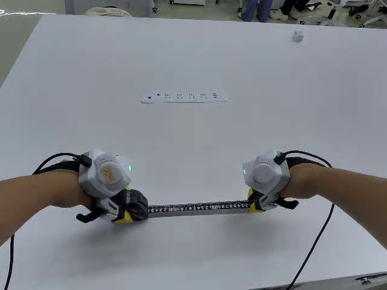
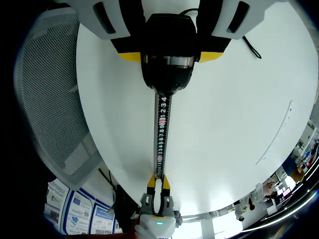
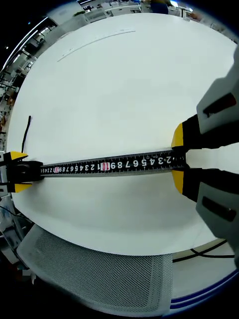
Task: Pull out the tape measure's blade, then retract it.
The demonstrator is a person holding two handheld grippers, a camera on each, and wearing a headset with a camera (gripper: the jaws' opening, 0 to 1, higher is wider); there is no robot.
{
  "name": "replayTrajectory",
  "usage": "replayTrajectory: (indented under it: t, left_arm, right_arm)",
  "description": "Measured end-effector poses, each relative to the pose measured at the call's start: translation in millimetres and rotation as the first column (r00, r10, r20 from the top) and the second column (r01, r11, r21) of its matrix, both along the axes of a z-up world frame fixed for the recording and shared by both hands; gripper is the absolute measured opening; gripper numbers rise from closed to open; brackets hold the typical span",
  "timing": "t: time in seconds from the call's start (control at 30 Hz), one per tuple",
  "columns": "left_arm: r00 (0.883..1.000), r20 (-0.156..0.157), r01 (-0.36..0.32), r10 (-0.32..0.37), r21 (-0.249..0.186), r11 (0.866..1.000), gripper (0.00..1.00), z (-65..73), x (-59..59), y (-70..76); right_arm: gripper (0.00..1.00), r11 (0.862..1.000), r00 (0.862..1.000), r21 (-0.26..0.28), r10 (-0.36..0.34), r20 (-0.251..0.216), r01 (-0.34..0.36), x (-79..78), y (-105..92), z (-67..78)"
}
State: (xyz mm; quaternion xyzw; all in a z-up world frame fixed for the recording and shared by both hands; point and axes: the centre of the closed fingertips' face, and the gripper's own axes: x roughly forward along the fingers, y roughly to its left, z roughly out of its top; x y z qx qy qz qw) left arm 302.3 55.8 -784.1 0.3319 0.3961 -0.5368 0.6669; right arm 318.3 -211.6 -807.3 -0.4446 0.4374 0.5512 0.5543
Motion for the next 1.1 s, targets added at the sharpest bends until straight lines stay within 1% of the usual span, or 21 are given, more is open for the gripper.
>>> replayTrajectory:
  t: [0.07, 0.2, 0.33, 0.4, 0.5, 0.63, 0.8, 1.03, 1.07, 1.1]
  left_arm:
    - [1.000, 0.001, -0.001, 0.001, 0.000, 1.000, 0.36, -0.1, 0.1, 0.0]
    - [1.000, 0.002, -0.001, 0.001, -0.001, 1.000, 0.36, 0.0, 0.0, -0.4]
    - [1.000, 0.001, 0.003, -0.003, 0.005, 1.000, 0.36, 0.0, -0.3, -0.2]
    - [1.000, 0.001, 0.003, -0.003, 0.006, 1.000, 0.36, 0.0, -0.2, -0.1]
    - [1.000, 0.002, 0.000, 0.000, 0.002, 1.000, 0.36, 0.2, -0.3, 0.2]
    - [1.000, 0.001, -0.001, 0.001, -0.002, 1.000, 0.36, 0.3, -0.7, 0.0]
    - [1.000, 0.003, -0.001, 0.001, -0.005, 1.000, 0.36, 0.4, -1.1, -0.2]
    - [1.000, 0.003, -0.002, 0.002, -0.011, 1.000, 0.37, 0.1, -0.6, 0.0]
    - [1.000, 0.003, -0.001, 0.001, -0.010, 1.000, 0.37, 0.3, -0.8, -0.2]
    - [1.000, 0.003, 0.000, 0.000, -0.010, 1.000, 0.37, 0.7, -1.1, -0.4]
  right_arm:
    - [0.13, 1.000, 1.000, 0.002, -0.002, 0.000, 0.002, 0.5, -0.1, 0.0]
    - [0.13, 0.999, 0.999, 0.025, -0.031, -0.009, 0.031, -0.6, 1.8, 0.4]
    - [0.13, 1.000, 1.000, -0.001, 0.010, 0.004, -0.010, -1.7, 3.6, 0.7]
    - [0.13, 1.000, 1.000, 0.001, 0.006, 0.001, -0.006, -1.3, 3.3, 1.3]
    - [0.13, 0.999, 0.999, 0.039, -0.032, -0.010, 0.032, 0.3, 2.8, 2.7]
    - [0.13, 0.998, 0.999, 0.056, -0.039, -0.006, 0.039, -0.5, 3.6, 2.8]
    - [0.13, 0.997, 0.999, 0.057, -0.043, -0.009, 0.044, -0.5, 5.2, 2.5]
    - [0.13, 1.000, 1.000, 0.029, -0.011, -0.001, 0.011, -1.2, 6.1, 2.0]
    - [0.13, 0.999, 1.000, 0.030, -0.013, -0.004, 0.013, -1.2, 5.7, 2.2]
    - [0.13, 0.998, 0.999, 0.036, -0.045, -0.022, 0.046, -1.3, 4.9, 2.5]
